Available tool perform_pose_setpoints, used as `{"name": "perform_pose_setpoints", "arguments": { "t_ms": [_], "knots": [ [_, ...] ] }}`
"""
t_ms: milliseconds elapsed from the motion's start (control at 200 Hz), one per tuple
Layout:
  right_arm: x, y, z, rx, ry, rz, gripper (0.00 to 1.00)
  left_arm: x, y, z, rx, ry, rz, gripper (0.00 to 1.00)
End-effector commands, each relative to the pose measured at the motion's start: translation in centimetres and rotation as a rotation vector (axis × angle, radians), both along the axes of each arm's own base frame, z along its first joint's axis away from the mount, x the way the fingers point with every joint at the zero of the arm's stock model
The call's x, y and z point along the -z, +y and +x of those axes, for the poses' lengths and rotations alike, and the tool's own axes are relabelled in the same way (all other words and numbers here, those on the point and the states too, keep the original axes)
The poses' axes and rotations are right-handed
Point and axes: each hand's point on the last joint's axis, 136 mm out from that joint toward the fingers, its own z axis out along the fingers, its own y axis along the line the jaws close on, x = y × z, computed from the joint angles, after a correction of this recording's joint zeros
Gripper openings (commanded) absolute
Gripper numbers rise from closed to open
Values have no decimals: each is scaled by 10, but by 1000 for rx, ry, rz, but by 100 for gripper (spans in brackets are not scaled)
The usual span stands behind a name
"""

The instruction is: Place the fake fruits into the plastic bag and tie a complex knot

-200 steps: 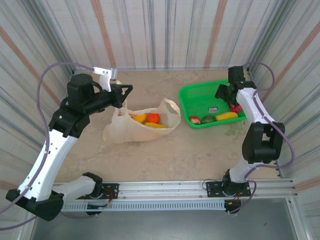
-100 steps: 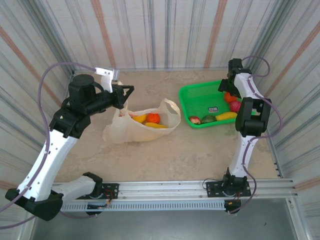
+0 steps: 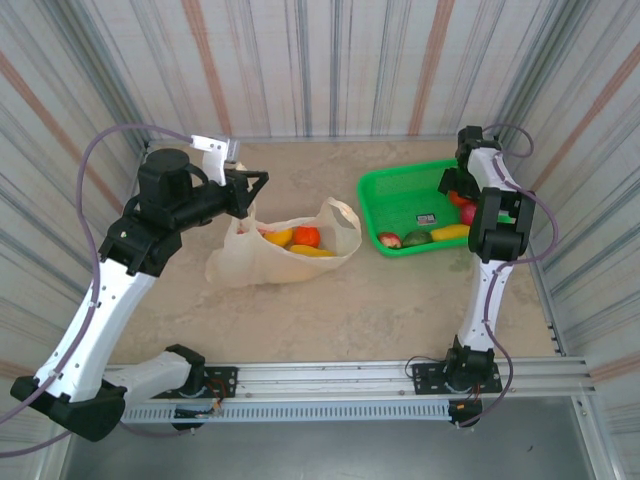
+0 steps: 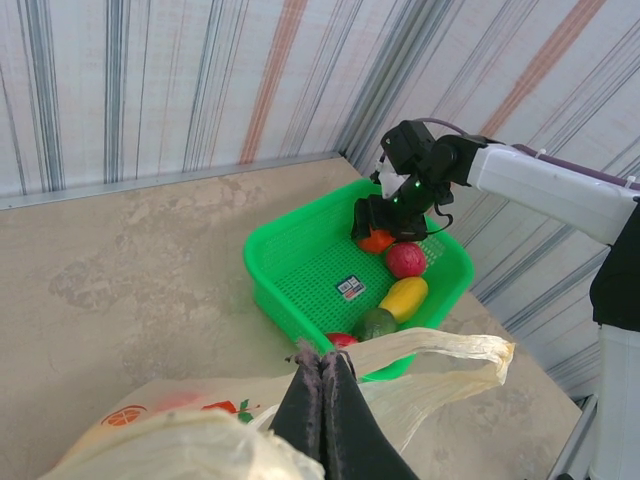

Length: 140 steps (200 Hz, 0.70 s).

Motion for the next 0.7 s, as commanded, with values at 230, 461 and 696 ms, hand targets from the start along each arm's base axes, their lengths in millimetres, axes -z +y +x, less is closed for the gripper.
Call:
{"name": "perform_pose_setpoints", "arguments": {
  "t_ms": [230,461,696],
  "knots": [
    [-36,7,9,-32,-95,-9,68,-11,1,0,-5,-34,11,0],
    [-96,21,14,-44,-246,-13,66,-13,4,1,-12,-32,2,0],
    [-167,76,-11,-93,-465,116,64,-13,7,-1,-13,-16,-31,0]
  ]
}}
